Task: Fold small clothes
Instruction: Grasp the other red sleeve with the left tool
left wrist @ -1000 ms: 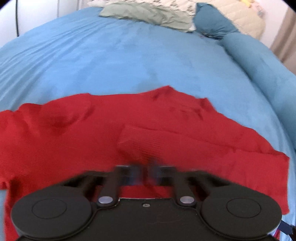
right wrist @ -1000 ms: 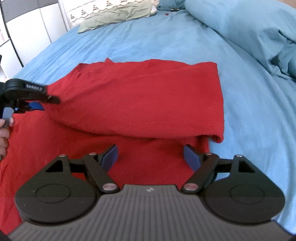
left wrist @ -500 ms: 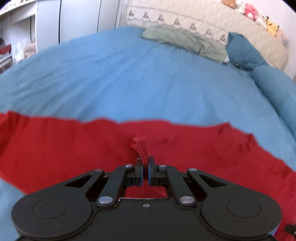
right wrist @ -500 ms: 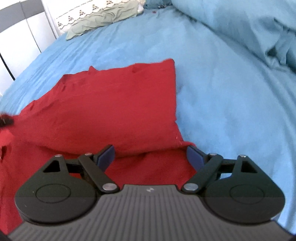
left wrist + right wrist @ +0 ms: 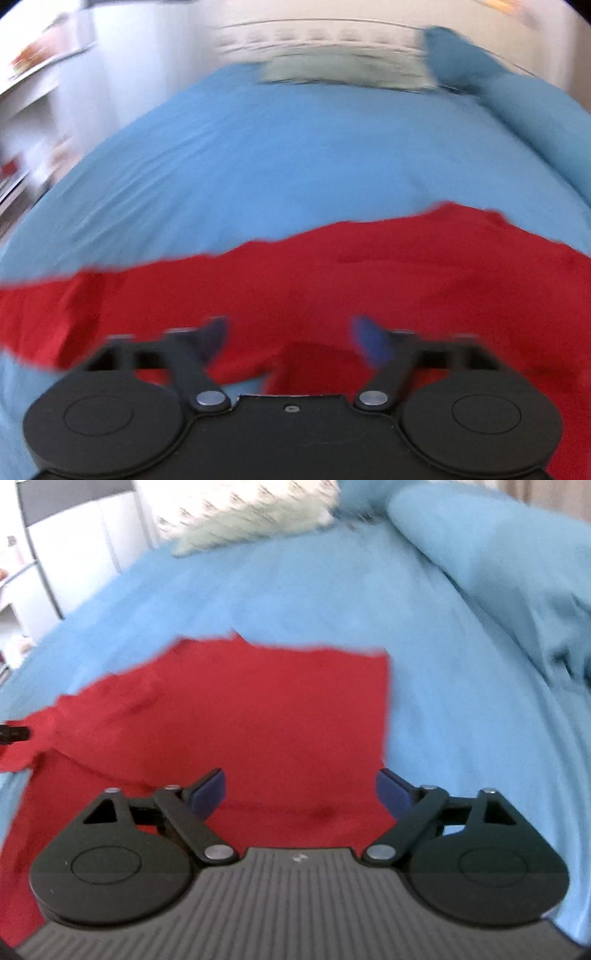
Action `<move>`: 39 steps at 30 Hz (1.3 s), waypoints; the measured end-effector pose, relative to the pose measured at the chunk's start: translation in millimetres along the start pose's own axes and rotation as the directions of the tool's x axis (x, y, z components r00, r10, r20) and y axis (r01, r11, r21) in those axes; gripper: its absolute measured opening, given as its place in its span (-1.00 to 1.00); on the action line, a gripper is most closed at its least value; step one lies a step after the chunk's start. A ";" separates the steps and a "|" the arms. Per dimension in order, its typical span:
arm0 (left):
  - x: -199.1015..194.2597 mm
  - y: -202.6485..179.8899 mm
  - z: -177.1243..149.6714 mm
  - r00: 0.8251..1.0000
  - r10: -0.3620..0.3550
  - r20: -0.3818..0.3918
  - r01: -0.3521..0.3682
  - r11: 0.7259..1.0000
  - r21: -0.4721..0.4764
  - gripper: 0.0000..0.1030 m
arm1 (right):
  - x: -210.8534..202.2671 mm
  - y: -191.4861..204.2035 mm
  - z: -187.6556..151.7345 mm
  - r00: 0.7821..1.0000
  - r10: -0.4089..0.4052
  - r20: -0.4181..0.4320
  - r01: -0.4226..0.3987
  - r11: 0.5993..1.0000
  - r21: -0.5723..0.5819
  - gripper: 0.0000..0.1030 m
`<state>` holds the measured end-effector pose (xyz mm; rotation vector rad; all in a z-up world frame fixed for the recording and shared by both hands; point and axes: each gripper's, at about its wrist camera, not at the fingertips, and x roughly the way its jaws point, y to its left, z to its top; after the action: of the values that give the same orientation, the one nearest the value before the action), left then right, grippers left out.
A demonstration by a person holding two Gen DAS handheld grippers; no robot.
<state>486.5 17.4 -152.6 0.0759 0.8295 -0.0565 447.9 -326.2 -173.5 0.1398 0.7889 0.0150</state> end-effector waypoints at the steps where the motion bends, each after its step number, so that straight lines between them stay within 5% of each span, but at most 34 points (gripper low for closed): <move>1: 4.0 -10.4 2.4 1.000 -0.027 0.002 0.027 0.999 0.027 0.99 | 4.0 6.4 4.7 1.000 0.021 0.010 -0.021 1.000 -0.008 1.00; 6: 48.4 -44.9 1.1 0.993 -0.100 -0.055 0.102 0.994 0.035 0.97 | 51.8 14.0 10.5 0.998 -0.044 -0.039 0.046 0.998 0.052 1.00; 10: 86.9 -46.8 -9.6 0.977 -0.116 -0.178 0.117 0.993 -0.004 1.00 | 73.7 -7.5 -2.6 0.988 -0.104 -0.116 0.120 0.982 0.146 1.00; 13: 82.1 -42.6 -6.8 0.976 -0.129 -0.173 0.126 0.992 -0.031 0.98 | 71.5 -10.5 -8.4 0.991 -0.088 -0.101 0.103 0.984 0.145 1.00; 16: 60.5 -30.5 5.1 0.983 -0.136 -0.126 0.127 0.989 -0.076 0.92 | 60.5 0.0 0.7 0.990 -0.085 -0.112 0.095 0.992 0.083 1.00; 20: -0.2 9.7 16.5 0.992 -0.128 -0.020 0.122 0.975 -0.183 0.93 | 14.6 15.3 20.8 1.000 -0.003 -0.022 0.005 0.996 0.093 1.00; 26: -79.8 115.1 19.8 0.997 -0.020 0.072 0.044 0.940 -0.338 1.00 | -45.7 85.8 42.9 0.997 0.059 0.043 -0.060 0.998 0.033 1.00; 30: -84.7 208.4 -3.4 0.995 0.103 0.009 -0.089 0.894 -0.440 1.00 | -57.7 143.4 40.4 0.997 0.067 0.027 -0.067 0.998 0.016 1.00; 33: -74.0 274.9 -27.4 0.985 0.172 -0.021 -0.155 0.820 -0.551 0.97 | -53.3 180.9 28.4 0.995 0.096 0.016 -0.096 0.993 0.064 1.00; 36: -54.5 331.5 -51.0 0.987 0.155 -0.035 -0.140 0.739 -0.659 0.74 | -41.0 216.6 14.1 0.995 0.097 0.005 -0.097 0.989 0.114 1.00; 39: -29.9 369.5 -67.3 0.992 0.115 -0.043 -0.110 0.691 -0.714 0.48 | -29.7 247.8 -0.7 0.996 0.084 -0.017 -0.080 0.986 0.149 1.00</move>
<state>446.5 392.0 -159.0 -0.6228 0.7905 0.3928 436.2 -82.6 -120.6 0.3137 0.8074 0.0360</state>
